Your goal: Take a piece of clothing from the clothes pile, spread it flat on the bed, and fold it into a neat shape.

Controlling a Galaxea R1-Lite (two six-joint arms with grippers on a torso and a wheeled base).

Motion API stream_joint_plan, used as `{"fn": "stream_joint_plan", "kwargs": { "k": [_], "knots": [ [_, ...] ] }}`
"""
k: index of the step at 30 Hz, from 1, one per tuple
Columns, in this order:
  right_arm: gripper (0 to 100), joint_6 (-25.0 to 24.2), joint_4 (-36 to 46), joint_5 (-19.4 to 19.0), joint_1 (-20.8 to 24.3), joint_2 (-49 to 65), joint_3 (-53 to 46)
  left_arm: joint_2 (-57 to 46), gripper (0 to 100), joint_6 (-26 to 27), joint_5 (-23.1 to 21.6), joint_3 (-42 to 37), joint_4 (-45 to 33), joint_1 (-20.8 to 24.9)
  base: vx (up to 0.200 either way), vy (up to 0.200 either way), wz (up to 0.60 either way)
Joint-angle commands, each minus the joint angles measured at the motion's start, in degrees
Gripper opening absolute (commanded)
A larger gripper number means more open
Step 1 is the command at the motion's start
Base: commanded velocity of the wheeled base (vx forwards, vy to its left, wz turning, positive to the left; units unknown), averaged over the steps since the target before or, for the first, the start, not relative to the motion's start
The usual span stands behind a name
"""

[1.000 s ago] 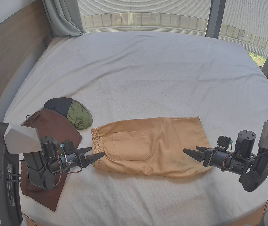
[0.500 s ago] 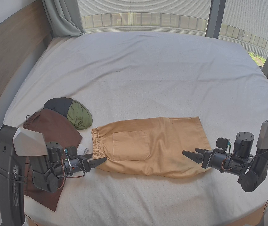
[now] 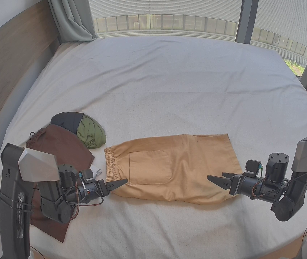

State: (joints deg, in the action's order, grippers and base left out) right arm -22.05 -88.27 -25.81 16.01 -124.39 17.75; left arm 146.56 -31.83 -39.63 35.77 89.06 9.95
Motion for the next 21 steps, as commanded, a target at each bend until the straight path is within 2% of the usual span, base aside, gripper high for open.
{"fn": "stream_joint_plan", "kwargs": {
  "k": [1, 3, 5, 6, 9, 21],
  "knots": [
    [100, -0.01, -0.06, -0.03, -0.01, -0.68, 0.09, -2.15, 100, -4.73, 2.45, 0.18, -0.21, 0.95, 0.0, 0.0, 0.0],
    [100, -0.01, -0.06, -0.03, 0.08, -0.68, 0.09, -3.29, 100, -8.34, 5.35, 0.27, -0.21, 2.01, 0.0, 0.0, 0.0],
    [100, -0.01, -0.06, -0.03, 0.08, -0.68, 0.09, -3.65, 100, -9.48, 6.5, 0.36, -0.21, 2.45, 0.0, 0.0, 0.0],
    [100, -0.01, -0.06, -0.03, 0.08, -0.68, 0.09, -4.61, 100, -12.29, 9.4, 0.62, -0.21, 3.85, 0.0, 0.0, 0.0],
    [100, -0.01, -0.06, -0.03, 0.08, -0.68, 0.09, -5.05, 100, -13.96, 11.86, 0.97, -0.21, 5.08, 0.0, 0.0, 0.0],
    [100, 0.17, -0.06, -0.03, 0.08, -0.76, 0.0, -4.88, 100, -13.96, 12.65, 1.41, -0.21, 5.17, 0.0, 0.0, 0.0]
  ]
}}
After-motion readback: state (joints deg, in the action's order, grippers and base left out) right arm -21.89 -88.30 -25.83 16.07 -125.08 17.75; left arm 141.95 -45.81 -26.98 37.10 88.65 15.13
